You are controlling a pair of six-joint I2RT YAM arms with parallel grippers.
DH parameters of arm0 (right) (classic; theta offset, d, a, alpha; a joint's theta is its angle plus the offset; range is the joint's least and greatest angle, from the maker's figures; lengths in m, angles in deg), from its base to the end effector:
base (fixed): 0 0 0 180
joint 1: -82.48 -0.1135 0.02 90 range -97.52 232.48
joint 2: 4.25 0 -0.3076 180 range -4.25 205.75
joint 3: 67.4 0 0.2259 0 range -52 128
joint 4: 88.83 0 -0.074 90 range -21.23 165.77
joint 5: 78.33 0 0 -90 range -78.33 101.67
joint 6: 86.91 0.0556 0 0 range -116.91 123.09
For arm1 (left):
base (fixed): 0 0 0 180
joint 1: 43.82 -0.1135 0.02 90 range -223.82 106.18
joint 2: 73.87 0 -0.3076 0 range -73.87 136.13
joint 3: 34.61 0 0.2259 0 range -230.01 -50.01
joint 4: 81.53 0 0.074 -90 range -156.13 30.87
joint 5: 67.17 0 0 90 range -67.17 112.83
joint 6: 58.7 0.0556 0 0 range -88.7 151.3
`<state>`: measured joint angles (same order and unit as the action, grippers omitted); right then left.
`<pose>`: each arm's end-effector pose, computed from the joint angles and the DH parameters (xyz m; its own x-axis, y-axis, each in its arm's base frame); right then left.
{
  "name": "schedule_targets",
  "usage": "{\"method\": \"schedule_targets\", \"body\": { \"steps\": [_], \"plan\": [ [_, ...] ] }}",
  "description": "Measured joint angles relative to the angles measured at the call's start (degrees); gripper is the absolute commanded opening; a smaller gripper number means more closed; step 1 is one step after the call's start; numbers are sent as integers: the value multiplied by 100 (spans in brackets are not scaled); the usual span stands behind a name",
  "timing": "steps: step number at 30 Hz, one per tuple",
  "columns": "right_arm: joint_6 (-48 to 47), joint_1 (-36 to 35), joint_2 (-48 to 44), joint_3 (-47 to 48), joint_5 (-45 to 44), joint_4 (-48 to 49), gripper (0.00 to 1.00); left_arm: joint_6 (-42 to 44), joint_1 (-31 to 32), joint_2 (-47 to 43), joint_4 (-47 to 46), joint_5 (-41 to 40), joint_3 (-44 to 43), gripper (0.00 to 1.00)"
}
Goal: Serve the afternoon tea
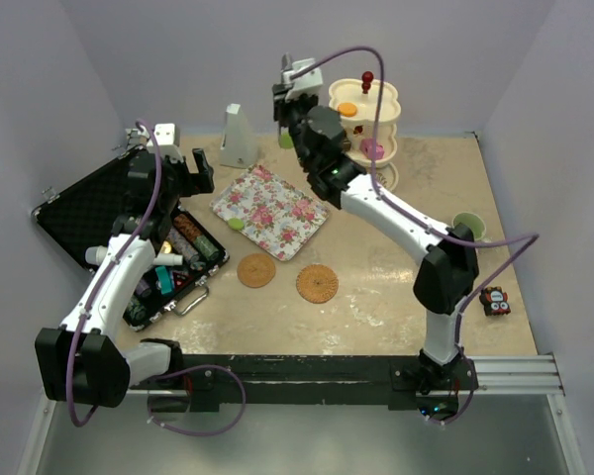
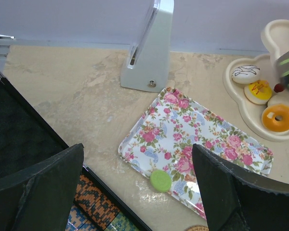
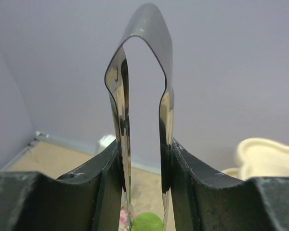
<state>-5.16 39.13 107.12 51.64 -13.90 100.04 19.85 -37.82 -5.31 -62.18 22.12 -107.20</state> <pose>0.3619 0.3086 0.4654 0.2506 0.0585 -0.9663 -0.2854 0.9583 -0.0160 0.2566 -0.0263 0.3814 -0.2759 -0.1706 -0.9459 0.0386 0.9814 -0.1882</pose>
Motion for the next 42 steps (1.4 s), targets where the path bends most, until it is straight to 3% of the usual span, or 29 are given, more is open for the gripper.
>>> {"method": "schedule_targets", "body": {
  "steps": [13, 24, 31, 42],
  "plan": [
    [-20, 1589, -730, 713, -72, -883, 25, 0, 0, -33, 0, 0, 0, 99],
    [44, 2017, -752, 664, -46, -1276, 25, 0, 0, -33, 0, 2, 0, 98],
    [26, 2234, -437, 1121, -44, -1320, 25, -2, 0, -33, 0, 4, 0, 99],
    [-55, 2330, 247, 1467, -52, -1425, 36, -2, 0, -33, 0, 4, 0, 99]
  ]
}}
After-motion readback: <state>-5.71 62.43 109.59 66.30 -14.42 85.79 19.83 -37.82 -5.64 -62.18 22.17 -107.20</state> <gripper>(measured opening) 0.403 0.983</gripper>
